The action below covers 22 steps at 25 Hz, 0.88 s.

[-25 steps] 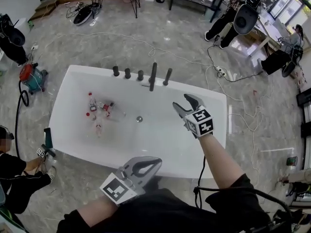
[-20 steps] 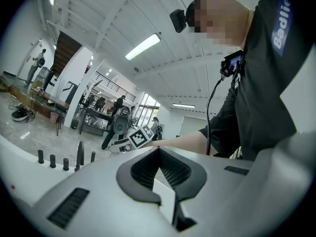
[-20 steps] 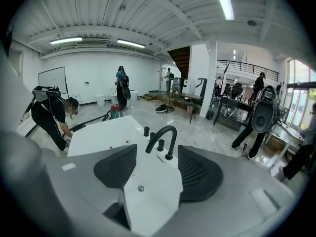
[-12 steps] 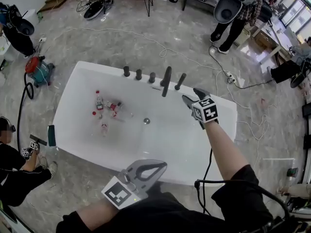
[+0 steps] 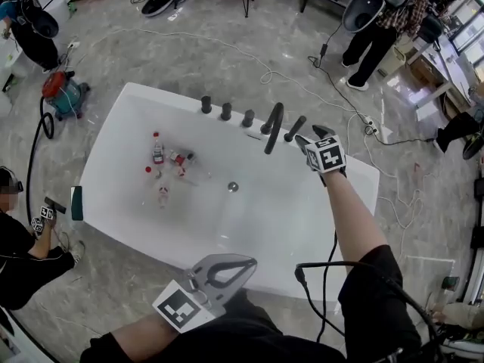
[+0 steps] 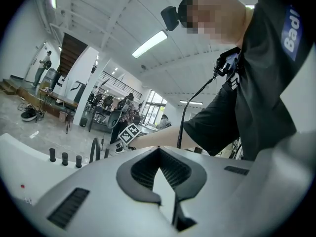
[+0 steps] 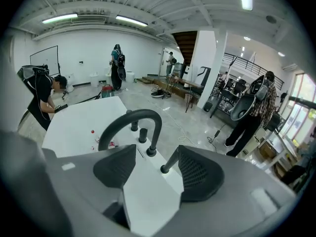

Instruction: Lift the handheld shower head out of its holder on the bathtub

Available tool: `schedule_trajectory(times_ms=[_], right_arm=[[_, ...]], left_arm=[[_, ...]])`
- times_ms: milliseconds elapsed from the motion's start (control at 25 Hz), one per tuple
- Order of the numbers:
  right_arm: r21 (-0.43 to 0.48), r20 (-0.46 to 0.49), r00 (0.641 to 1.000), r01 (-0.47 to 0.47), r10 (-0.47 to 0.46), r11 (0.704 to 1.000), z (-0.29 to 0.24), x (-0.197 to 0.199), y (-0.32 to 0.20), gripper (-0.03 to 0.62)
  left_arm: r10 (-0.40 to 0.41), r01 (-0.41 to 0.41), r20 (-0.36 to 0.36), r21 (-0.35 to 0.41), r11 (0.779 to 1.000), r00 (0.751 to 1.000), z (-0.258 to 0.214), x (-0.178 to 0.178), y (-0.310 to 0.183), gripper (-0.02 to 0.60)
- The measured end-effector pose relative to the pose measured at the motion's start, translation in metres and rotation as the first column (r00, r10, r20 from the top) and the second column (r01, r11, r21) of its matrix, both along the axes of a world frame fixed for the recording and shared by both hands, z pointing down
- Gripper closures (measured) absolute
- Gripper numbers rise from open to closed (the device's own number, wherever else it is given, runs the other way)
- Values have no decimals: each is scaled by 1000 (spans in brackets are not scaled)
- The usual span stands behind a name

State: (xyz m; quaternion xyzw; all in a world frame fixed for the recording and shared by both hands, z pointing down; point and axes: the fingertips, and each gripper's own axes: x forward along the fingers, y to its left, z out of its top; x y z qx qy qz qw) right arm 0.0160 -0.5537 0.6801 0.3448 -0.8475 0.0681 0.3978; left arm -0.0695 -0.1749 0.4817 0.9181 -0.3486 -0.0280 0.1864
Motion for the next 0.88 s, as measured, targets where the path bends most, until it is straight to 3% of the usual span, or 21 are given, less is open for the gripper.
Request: schedule_trajectory(times_ms=[320,520,880], right_arm=[[10,-81,997,6,-5,1000,51,4,-51,356],[-9,-42,996,-81,81,997,82,9,-86,356],[9,-46,991,-125,125,992,117,10,-120,358]], left_arm=[[-16,15,35,10,1000,999,28,-11,-19,581],[-7,8,45,-19,1000,999,66,-14,-21,581],[-8,12,75,-47,999,997,114,-19,-24,581]])
